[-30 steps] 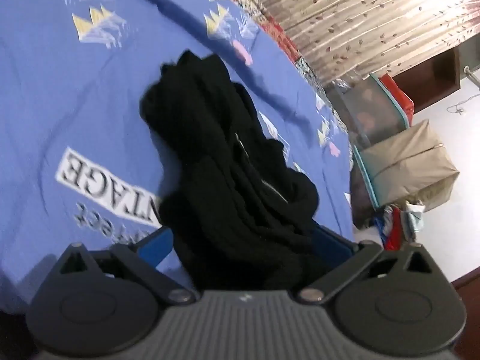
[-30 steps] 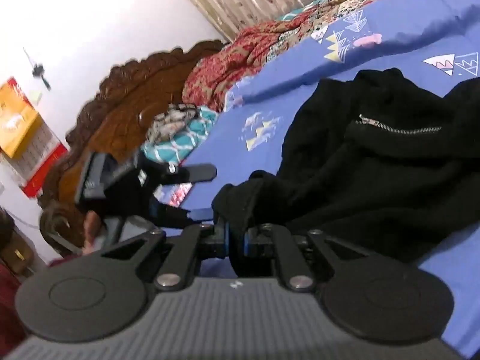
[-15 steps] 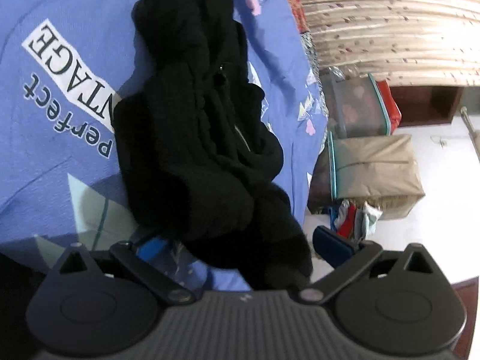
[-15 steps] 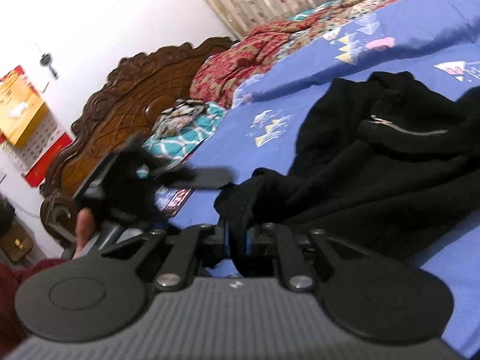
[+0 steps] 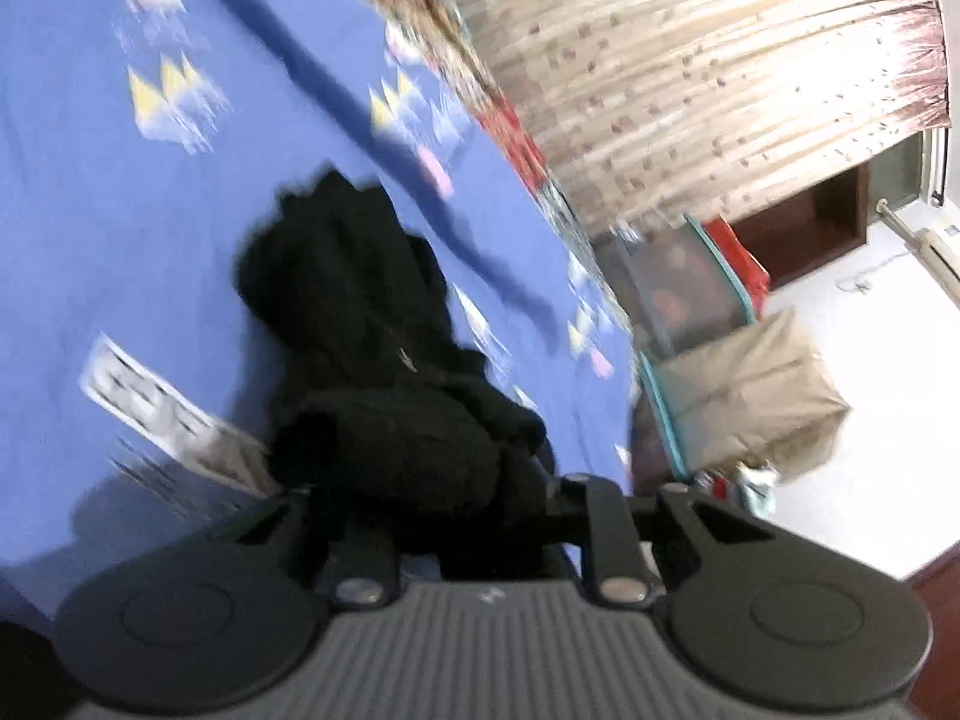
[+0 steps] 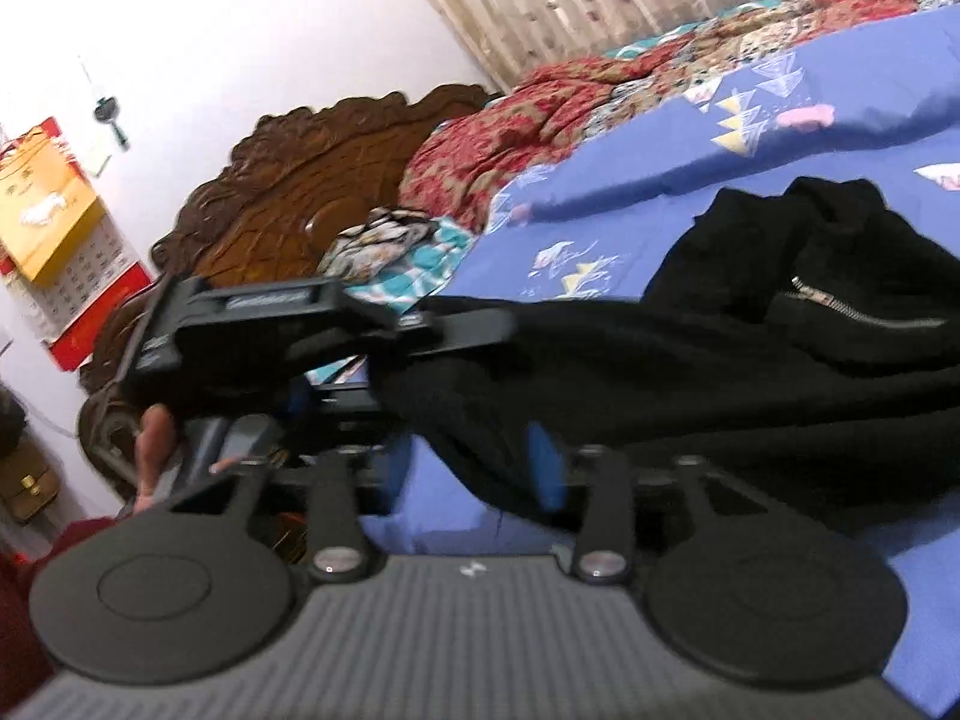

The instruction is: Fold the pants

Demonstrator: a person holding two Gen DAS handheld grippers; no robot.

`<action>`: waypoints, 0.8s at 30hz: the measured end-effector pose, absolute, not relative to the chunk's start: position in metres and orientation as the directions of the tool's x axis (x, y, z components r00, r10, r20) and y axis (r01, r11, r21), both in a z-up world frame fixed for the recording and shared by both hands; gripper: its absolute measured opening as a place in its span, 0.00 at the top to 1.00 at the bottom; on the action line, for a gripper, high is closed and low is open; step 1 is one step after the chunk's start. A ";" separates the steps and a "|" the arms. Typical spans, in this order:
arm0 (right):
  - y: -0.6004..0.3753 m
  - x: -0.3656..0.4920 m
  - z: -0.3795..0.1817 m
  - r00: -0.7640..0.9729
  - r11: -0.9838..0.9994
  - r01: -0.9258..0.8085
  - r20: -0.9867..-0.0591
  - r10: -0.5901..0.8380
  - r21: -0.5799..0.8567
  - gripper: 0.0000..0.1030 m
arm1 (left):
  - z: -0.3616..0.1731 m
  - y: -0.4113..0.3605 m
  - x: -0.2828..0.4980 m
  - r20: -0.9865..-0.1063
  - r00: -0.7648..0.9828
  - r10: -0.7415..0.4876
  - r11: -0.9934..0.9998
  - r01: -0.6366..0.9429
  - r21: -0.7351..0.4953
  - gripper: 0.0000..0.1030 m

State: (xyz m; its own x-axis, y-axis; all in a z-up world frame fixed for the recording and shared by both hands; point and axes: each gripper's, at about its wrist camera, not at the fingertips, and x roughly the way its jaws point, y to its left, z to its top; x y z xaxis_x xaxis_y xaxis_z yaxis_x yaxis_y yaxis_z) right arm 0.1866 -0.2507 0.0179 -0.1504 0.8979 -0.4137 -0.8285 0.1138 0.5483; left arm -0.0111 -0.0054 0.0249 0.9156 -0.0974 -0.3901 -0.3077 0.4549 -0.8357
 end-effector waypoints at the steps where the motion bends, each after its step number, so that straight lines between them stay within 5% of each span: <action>1: -0.250 0.188 0.016 -0.148 0.122 -0.827 -0.421 0.895 0.549 0.48 | 0.023 -0.001 -0.016 -0.410 0.909 -0.077 0.456 -0.334 -0.825 0.81; 8: -0.278 0.222 0.012 0.008 0.274 -0.850 -0.510 0.860 0.450 0.48 | -0.027 0.014 -0.042 -0.556 0.830 -0.049 0.382 -0.499 -0.778 0.81; 14: -0.289 0.273 0.022 0.304 0.464 -0.875 -0.590 0.748 0.137 0.45 | -0.064 0.005 -0.033 -0.600 0.794 -0.097 0.339 -0.541 -0.770 0.81; 17: -0.275 0.287 0.011 0.349 0.415 -0.908 -0.635 0.689 -0.049 0.42 | -0.066 0.010 -0.035 -0.589 0.804 -0.087 0.349 -0.529 -0.774 0.81; 24: -0.221 0.278 -0.029 0.294 0.234 -0.954 -0.730 0.617 -0.187 0.39 | -0.072 0.006 -0.041 -0.592 0.802 -0.074 0.342 -0.537 -0.771 0.80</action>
State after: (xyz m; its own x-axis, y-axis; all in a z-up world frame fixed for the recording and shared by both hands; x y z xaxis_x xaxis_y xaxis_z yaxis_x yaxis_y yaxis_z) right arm 0.2782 -0.2206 -0.0294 0.2937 0.6172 -0.7299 -0.9543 0.2336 -0.1865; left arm -0.0410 0.0065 -0.0724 0.8024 -0.0744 -0.5921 -0.5371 0.3424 -0.7709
